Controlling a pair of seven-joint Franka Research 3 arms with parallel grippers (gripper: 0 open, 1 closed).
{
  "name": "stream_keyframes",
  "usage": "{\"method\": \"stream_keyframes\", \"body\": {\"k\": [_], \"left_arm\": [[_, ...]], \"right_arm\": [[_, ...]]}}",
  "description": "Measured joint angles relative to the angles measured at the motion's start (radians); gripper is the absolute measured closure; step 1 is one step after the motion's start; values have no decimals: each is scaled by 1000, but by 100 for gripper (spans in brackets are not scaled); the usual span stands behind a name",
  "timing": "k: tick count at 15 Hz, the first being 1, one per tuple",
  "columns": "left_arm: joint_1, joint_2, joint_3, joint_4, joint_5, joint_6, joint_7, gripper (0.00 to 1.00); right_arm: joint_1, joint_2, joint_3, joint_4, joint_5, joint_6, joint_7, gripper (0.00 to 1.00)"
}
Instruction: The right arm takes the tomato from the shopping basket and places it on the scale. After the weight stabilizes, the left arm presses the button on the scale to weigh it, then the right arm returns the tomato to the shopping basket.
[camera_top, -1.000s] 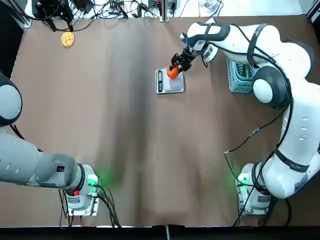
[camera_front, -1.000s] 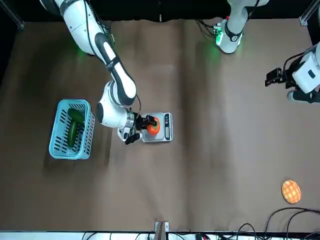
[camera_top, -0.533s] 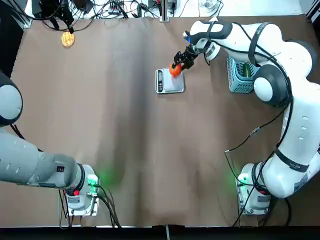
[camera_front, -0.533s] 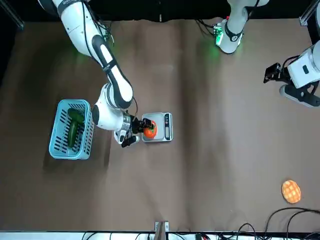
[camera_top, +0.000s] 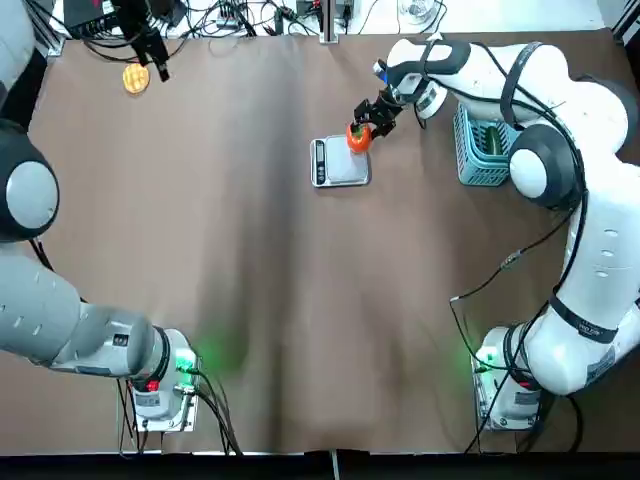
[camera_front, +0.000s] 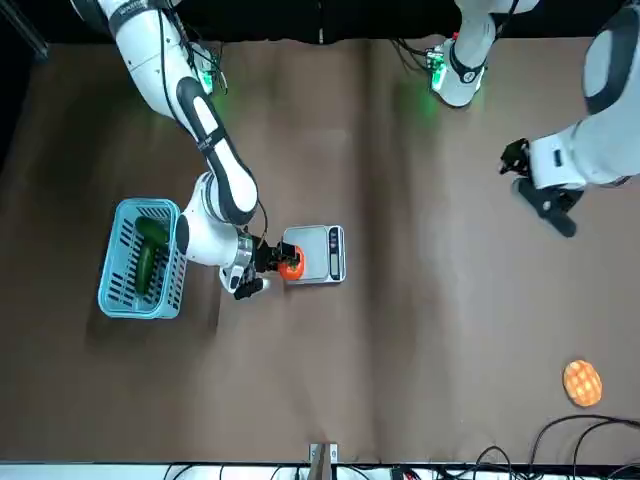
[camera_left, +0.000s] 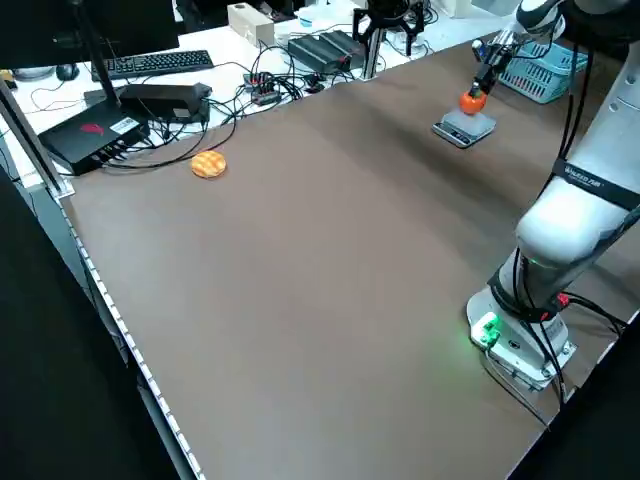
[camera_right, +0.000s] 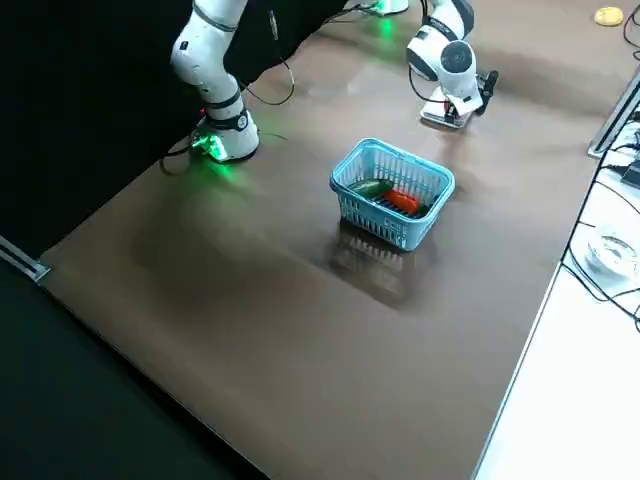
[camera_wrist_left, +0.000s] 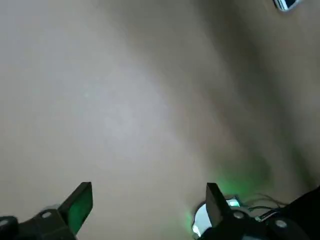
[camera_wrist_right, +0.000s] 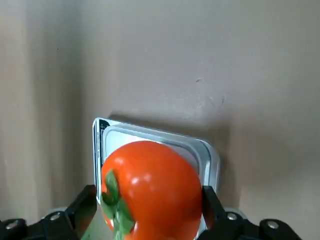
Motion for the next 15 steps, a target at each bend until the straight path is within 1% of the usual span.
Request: {"method": "stream_keyframes", "body": {"k": [1,5,8,9,10,13,14,15], "left_arm": [[-4,8,-11,1,1,7,6,0],[-8,22,-51,4,17,33,115,0],[-8,34,-61,4,21,46,246,0],[-8,40,-60,4,21,52,294,0],[-8,46,-60,4,21,58,338,0],[-7,61,-60,5,21,72,406,0],[-8,65,-60,5,21,77,414,0],[-8,65,-61,5,21,80,415,0]], "right_arm": [[-1,0,0,-2,0,-1,-1,4],[-2,0,-1,-7,0,-3,-2,1],[-2,-5,-24,-6,-1,-5,-3,0],[-1,-17,-44,-5,-8,-18,-6,0],[-1,-36,-74,-3,-33,-44,-9,0],[-3,-133,-194,16,-172,-169,-8,0],[-5,-218,-271,25,-284,-264,-6,0],[-6,-265,-305,29,-369,-310,-2,0]]}}
